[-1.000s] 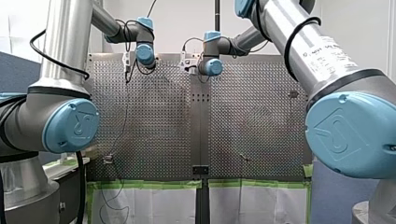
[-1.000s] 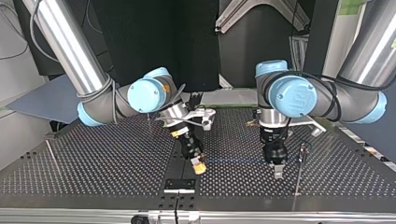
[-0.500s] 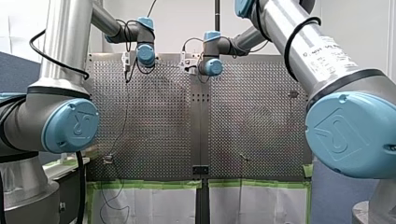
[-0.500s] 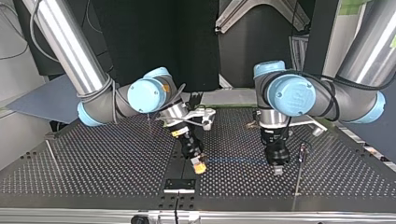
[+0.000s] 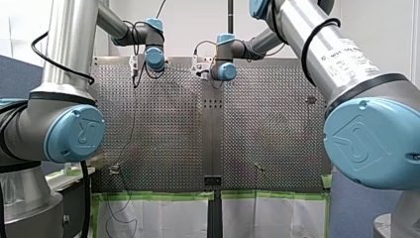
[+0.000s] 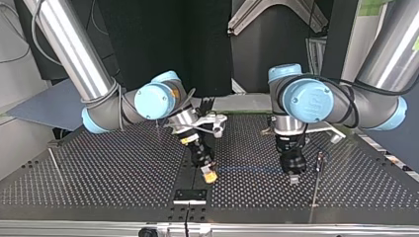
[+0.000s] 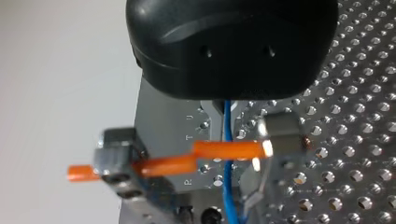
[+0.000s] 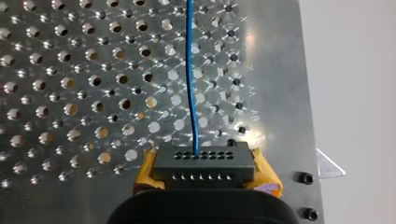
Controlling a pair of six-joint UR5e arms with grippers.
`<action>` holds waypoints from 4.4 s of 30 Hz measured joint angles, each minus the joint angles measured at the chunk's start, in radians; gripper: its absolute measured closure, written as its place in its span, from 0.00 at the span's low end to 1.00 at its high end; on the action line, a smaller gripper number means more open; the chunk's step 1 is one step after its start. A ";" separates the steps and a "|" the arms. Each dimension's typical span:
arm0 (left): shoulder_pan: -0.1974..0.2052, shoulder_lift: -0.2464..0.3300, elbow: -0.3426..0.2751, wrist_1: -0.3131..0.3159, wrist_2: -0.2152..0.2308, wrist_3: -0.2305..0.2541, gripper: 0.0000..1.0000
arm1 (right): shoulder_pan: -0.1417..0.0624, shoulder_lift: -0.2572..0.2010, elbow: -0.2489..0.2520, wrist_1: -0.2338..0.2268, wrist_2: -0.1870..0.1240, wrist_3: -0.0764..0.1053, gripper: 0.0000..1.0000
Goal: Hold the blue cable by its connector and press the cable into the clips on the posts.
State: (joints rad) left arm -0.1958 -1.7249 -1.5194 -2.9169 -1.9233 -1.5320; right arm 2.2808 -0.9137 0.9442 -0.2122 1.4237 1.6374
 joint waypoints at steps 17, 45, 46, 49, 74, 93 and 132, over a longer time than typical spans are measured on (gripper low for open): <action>-0.090 -0.088 -0.088 0.077 -0.039 0.027 0.98 | -0.010 0.000 0.151 -0.016 0.033 -0.021 1.00; -0.189 -0.262 -0.307 0.344 -0.088 0.026 0.98 | -0.018 0.000 0.407 -0.223 0.184 -0.055 1.00; -0.194 -0.274 -0.308 0.356 -0.088 0.022 0.98 | -0.019 0.001 0.418 -0.233 0.192 -0.056 1.00; -0.206 -0.305 -0.308 0.385 -0.090 0.015 0.98 | -0.019 0.001 0.446 -0.262 0.218 -0.054 1.00; -0.265 -0.413 -0.352 0.498 -0.099 0.005 0.98 | -0.045 0.120 0.689 -0.504 0.400 0.016 1.00; -0.306 -0.576 -0.306 0.589 -0.098 0.005 0.98 | -0.146 0.309 0.878 -0.693 0.412 0.009 1.00; -0.558 -0.861 0.011 0.495 -0.219 -0.024 0.98 | -0.517 0.421 1.103 -1.065 0.091 -0.012 1.00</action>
State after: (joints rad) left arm -0.7541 -2.5863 -1.5088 -2.4222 -2.1427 -1.5558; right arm 1.7643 -0.4931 2.0473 -1.2768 1.5151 1.6253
